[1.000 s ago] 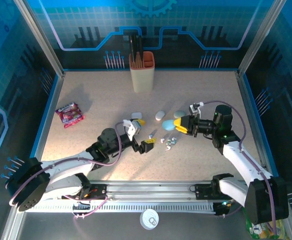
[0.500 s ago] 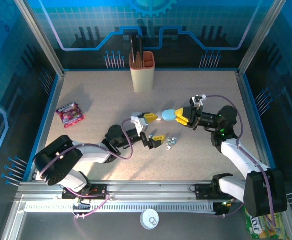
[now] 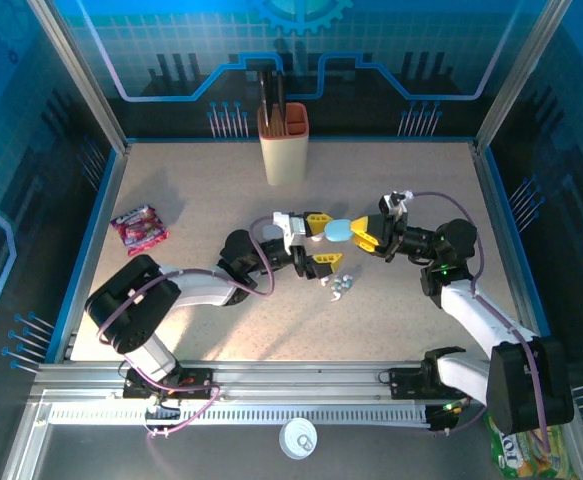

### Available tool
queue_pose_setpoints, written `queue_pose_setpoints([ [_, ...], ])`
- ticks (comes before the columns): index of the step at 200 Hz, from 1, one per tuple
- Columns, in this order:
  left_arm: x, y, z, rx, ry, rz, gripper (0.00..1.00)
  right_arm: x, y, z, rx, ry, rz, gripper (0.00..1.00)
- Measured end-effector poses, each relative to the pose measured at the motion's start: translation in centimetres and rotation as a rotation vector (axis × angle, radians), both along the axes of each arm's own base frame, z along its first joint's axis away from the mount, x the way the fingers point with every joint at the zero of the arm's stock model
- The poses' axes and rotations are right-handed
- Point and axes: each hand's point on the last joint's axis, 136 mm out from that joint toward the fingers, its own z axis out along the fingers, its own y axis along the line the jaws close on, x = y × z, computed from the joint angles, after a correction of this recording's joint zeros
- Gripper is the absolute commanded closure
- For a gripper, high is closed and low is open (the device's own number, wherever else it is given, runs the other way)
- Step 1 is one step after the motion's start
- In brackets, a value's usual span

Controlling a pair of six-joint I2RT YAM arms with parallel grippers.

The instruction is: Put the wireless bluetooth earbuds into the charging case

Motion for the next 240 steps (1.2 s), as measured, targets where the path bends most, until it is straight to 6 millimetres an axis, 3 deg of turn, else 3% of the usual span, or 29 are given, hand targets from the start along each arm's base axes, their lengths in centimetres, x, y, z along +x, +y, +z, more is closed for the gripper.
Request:
queue_pose_setpoints([
  [115, 0.2, -0.6, 0.4, -0.012, 0.022, -0.035, 0.38, 0.0, 0.0, -0.7, -0.01, 0.008, -0.003, 0.76],
  [173, 0.1, -0.7, 0.5, -0.011, 0.023, -0.043, 0.51, 0.0, 0.0, -1.0, -0.017, 0.008, -0.005, 0.76],
  [194, 0.1, -0.7, 0.5, -0.011, 0.025, -0.044, 0.6, 0.0, 0.0, -1.2, -0.022, 0.008, -0.006, 0.75],
  [240, 0.0, -0.7, 0.4, -0.009, 0.025, -0.05, 0.62, 0.0, 0.0, -1.2, -0.028, 0.003, -0.008, 0.72],
])
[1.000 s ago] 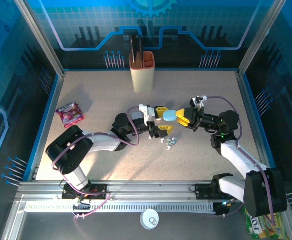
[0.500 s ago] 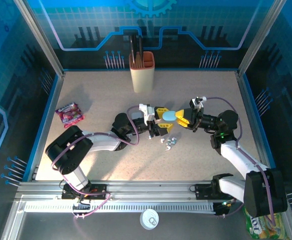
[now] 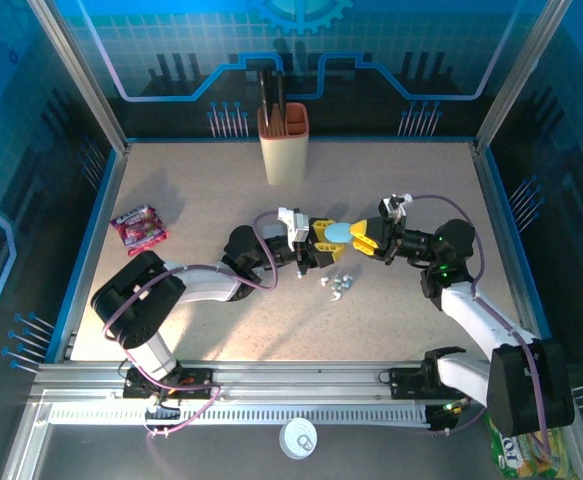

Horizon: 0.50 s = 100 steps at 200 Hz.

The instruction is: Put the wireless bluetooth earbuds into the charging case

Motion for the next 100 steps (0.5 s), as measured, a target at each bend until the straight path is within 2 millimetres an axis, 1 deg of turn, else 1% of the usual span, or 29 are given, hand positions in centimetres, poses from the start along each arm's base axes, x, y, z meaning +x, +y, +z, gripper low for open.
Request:
queue_pose_setpoints([
  [12, -0.1, 0.0, 0.0, 0.001, -0.001, -0.003, 0.62, -0.1, 0.0, 0.0, -0.002, -0.001, 0.0, 0.66],
  [41, -0.1, 0.0, 0.0, 0.0, -0.002, -0.004, 0.63, -0.1, 0.0, -0.2, -0.013, -0.008, -0.004, 0.37],
  [50, -0.1, 0.0, 0.0, 0.0, -0.001, -0.004, 0.63, -0.1, 0.0, -0.3, -0.025, -0.016, -0.007, 0.31],
  [71, 0.0, 0.2, -0.4, 0.008, 0.006, -0.002, 0.63, -0.1, -0.2, -0.1, -0.089, -0.073, -0.04, 0.25],
  [82, 0.1, 0.5, -1.0, 0.018, 0.017, 0.002, 0.64, 0.3, -0.5, 0.6, -0.148, -0.124, -0.082, 0.24],
  [100, -0.1, 1.1, -2.3, 0.048, 0.047, 0.004, 0.65, 0.9, -1.1, 1.9, -0.27, -0.265, -0.158, 0.19],
])
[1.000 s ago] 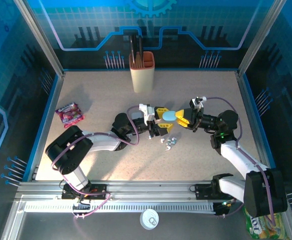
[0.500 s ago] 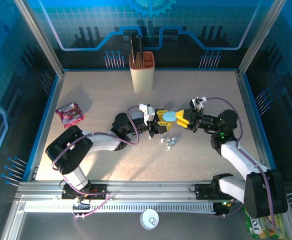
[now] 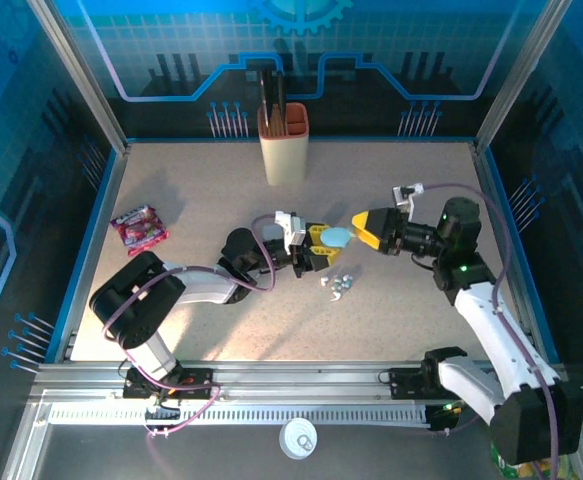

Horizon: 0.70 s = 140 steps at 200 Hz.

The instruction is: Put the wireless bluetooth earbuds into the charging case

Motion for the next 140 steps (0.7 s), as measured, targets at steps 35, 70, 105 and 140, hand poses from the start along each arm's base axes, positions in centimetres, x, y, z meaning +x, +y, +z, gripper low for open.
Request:
queue_pose_setpoints([
  [35, -0.9, 1.2, -0.7, 0.049, 0.014, 0.001, 0.65, -0.4, -0.1, -1.4, -0.217, -0.192, -0.003, 0.12],
  [70, -1.3, 2.0, -0.5, 0.078, 0.032, -0.014, 0.64, -2.9, 1.8, -2.8, -0.406, -0.441, 0.088, 0.08],
  [105, -1.8, 2.1, -1.1, 0.117, 0.073, -0.04, 0.63, -4.5, 3.8, -3.6, -0.527, -0.654, 0.179, 0.07],
  [140, -2.2, 2.1, -1.5, 0.136, 0.096, -0.055, 0.66, -3.4, 4.8, -6.9, -0.639, -0.643, 0.224, 0.07],
])
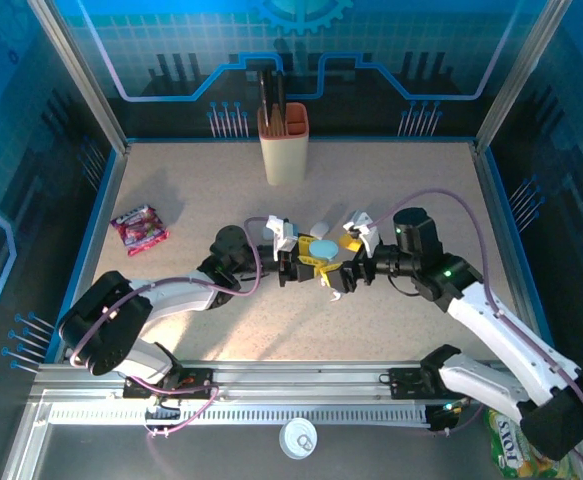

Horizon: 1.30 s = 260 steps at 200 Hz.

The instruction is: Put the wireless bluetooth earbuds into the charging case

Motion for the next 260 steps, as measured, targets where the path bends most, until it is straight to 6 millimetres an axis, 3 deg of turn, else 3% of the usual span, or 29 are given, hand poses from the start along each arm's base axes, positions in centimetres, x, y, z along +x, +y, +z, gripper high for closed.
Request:
queue_pose_setpoints([
  [91, -0.1, 0.6, -1.0, 0.025, 0.015, 0.016, 0.68, 1.6, -0.9, -0.2, -0.019, -0.021, -0.06, 0.08],
  [152, -0.2, 0.8, -1.2, 0.033, 0.021, 0.012, 0.68, 3.2, -1.0, 2.3, 0.006, -0.083, -0.081, 0.09],
  [260, -1.1, 1.1, -0.7, 0.011, -0.006, -0.009, 0.69, 4.7, -0.4, 2.8, 0.007, -0.06, -0.092, 0.09],
])
